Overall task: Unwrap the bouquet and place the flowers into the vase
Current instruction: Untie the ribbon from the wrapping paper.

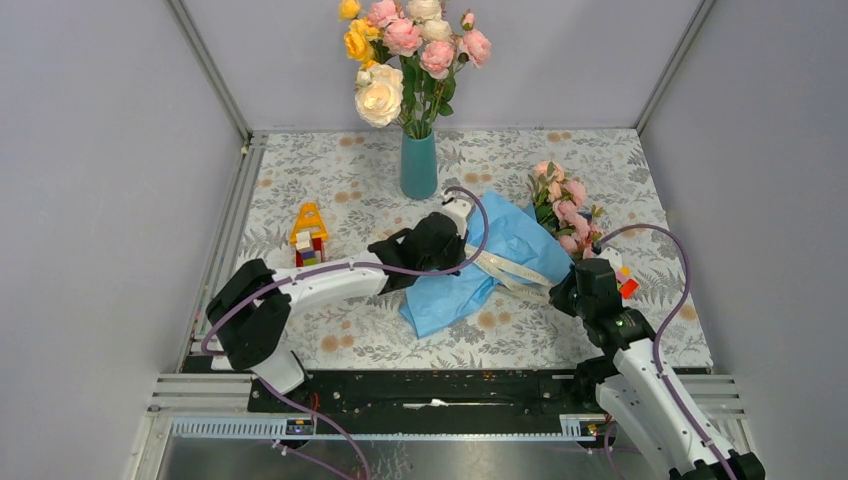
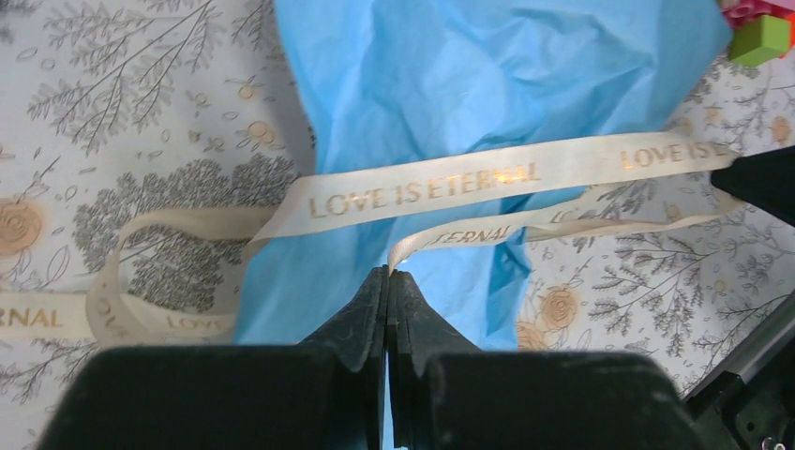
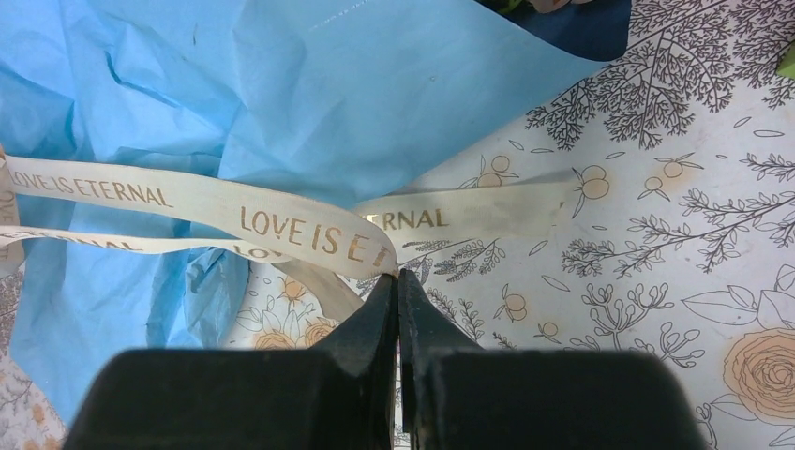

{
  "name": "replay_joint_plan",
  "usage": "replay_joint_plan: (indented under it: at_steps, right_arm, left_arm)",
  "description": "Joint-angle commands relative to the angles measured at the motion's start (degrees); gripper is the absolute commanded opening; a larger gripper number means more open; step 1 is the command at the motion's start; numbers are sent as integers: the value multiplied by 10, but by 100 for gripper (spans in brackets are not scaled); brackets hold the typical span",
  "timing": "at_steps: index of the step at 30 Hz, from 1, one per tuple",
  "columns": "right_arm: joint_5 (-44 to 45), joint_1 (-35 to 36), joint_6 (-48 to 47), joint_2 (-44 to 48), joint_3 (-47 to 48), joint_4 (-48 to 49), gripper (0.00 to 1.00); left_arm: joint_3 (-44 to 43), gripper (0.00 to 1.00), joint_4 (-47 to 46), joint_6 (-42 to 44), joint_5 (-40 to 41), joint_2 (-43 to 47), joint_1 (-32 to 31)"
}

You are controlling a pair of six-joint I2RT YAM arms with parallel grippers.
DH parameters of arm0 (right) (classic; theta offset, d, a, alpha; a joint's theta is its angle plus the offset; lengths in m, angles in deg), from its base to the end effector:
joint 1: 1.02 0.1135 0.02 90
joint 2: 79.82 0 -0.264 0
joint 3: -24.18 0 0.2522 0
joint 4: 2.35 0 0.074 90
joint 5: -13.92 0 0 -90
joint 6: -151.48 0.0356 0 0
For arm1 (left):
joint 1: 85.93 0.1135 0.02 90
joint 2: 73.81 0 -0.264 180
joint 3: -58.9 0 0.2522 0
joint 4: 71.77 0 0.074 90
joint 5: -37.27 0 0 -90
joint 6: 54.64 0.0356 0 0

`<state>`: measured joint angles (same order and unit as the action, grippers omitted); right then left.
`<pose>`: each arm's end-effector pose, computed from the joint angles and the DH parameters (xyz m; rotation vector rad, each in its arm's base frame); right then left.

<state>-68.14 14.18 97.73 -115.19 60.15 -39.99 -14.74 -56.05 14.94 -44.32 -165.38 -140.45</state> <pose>0.1404 0.0330 0.2031 0.4832 2.1787 0.3428 0.2121 -0.2886 0.2392 0.5649 2.1390 -0.5913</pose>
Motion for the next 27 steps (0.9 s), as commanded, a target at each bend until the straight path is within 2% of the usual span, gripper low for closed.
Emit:
replay_joint_plan:
  at_steps: [1, 8, 15, 27]
  right_arm:
    - [15, -3, 4, 8, 0, -6, 0]
    - [21, -3, -24, -51, 30, -4, 0]
    - [34, -8, -45, -126, 67, -10, 0]
    - [69, -47, -6, -67, 41, -66, 0]
  left_arm:
    - [2, 0, 20, -27, -20, 34, 28]
    - [37, 0, 30, -75, -59, 65, 85]
    - [64, 0, 33, -72, -57, 82, 105]
    - [120, 0, 7, -122, -78, 125, 180]
